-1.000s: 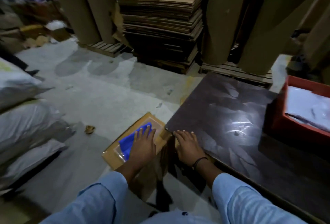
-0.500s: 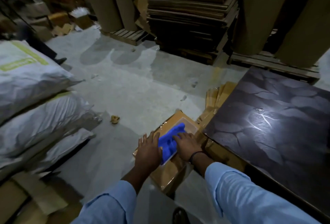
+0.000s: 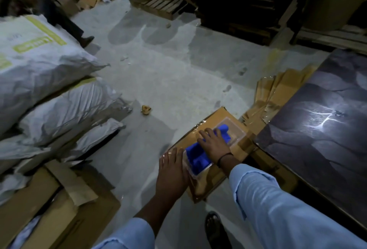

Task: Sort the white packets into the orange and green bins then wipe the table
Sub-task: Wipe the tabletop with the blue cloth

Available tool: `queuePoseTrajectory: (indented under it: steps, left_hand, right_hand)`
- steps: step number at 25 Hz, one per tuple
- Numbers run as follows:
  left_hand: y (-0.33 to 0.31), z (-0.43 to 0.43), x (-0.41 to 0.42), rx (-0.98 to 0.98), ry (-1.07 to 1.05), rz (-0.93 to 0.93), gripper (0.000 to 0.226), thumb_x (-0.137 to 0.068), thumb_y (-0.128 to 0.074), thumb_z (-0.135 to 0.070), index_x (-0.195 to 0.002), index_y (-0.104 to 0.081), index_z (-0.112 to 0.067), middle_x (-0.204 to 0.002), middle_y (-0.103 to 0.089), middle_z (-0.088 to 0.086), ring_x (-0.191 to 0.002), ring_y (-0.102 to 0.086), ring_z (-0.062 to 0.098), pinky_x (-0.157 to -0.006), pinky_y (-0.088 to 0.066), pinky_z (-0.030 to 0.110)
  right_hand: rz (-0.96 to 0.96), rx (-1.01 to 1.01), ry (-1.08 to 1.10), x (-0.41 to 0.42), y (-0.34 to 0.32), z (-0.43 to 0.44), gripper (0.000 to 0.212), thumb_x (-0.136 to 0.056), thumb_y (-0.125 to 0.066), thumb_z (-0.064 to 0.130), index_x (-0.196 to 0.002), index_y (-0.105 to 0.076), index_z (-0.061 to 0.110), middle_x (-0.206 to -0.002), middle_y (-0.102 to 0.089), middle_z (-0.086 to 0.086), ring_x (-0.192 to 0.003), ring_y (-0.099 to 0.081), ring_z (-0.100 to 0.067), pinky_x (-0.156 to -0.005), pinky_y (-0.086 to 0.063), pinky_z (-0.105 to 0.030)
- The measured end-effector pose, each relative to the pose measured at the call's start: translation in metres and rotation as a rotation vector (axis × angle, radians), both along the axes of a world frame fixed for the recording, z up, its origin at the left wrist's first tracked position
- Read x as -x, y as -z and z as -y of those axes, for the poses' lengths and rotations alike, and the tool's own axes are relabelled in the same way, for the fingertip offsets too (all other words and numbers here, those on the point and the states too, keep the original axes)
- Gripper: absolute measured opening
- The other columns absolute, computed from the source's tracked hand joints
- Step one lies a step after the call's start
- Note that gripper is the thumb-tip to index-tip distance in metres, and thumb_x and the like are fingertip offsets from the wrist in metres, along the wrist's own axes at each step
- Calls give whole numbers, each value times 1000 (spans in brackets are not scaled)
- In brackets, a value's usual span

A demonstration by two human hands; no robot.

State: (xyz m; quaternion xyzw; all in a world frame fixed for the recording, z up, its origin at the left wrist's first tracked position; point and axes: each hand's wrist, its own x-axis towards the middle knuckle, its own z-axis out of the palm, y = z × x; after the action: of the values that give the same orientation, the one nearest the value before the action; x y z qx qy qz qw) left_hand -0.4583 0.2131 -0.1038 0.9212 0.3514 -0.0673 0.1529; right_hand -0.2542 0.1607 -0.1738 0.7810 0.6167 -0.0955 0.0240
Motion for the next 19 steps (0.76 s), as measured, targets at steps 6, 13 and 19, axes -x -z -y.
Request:
queuePoseTrajectory:
  steps: [6, 13, 19]
  left_hand:
    - [-3, 20, -9, -8, -18, 58, 62, -102, -43, -37, -157, -23, -18, -163, -27, 10, -151, -23, 27, -125, -15, 48]
    - [-35, 66, -77, -54, 16, 284, 72, -91, -46, -33, -158, -24, -15, -166, -21, 13, -151, -25, 33, -123, -22, 48]
    - [-68, 138, -157, -25, 157, 408, 65, -95, -38, -35, -155, -31, -12, -164, -24, 15, -150, -29, 33, -120, -28, 53]
  right_hand:
    - [-245, -111, 115, -7, -30, 16, 28, -83, -56, 9, -108, -48, 19, -112, -62, -9, -108, -51, -32, -108, -29, -46]
    - [-553, -532, 522, -64, -110, 77, 34, -101, -43, 23, -134, -41, 25, -96, -69, -13, -85, -63, -37, -70, -45, -39]
    - [-648, -822, 919, -130, -174, 196, 39, -100, -49, 17, -139, -44, 17, -90, -63, -7, -79, -59, -20, -72, -36, -26]
